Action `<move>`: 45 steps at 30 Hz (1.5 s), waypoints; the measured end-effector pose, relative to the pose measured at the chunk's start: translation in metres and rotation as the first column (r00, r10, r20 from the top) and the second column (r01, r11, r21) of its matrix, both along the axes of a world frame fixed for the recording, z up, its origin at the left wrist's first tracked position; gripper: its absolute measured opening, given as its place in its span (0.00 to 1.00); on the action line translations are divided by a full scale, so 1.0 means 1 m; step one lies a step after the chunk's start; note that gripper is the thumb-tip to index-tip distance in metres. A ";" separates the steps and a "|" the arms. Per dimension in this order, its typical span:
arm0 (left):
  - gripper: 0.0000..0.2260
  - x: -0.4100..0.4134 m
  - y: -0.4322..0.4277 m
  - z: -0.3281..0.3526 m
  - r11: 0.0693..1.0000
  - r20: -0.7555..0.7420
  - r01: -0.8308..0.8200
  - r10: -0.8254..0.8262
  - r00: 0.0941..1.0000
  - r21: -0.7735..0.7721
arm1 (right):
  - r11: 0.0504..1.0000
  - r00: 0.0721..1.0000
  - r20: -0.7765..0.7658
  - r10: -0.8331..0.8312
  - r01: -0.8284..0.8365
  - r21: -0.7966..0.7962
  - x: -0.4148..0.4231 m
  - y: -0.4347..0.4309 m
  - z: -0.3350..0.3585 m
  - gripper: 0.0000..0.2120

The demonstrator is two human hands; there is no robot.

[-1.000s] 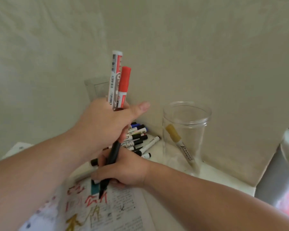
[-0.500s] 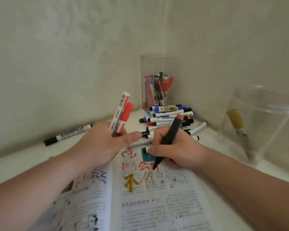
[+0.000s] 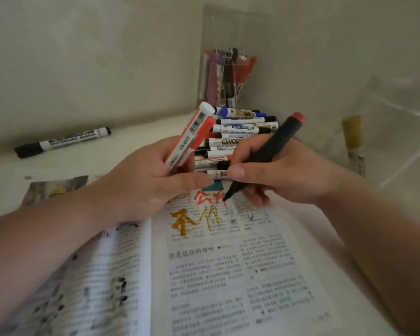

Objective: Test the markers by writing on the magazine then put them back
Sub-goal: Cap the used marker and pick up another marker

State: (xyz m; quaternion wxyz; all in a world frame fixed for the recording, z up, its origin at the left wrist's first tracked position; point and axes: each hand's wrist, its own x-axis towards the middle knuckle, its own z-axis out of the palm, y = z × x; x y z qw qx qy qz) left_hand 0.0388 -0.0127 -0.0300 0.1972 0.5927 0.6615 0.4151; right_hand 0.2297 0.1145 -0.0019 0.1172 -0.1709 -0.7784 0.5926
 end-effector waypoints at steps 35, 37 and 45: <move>0.15 -0.004 -0.010 -0.007 0.990 -0.152 -0.096 0.079 0.985 -0.106 | 0.943 0.935 0.121 -0.333 0.332 0.028 0.021 -0.025 -0.021 0.05; 0.15 -0.005 -0.009 -0.006 0.988 -0.141 -0.093 0.075 0.987 -0.122 | 0.952 0.946 0.108 -0.304 0.304 0.025 0.022 -0.026 -0.020 0.06; 0.22 -0.004 -0.011 -0.003 0.988 -0.115 -0.077 0.062 0.991 -0.132 | 0.949 0.944 0.108 -0.311 0.303 0.085 0.022 -0.022 -0.024 0.08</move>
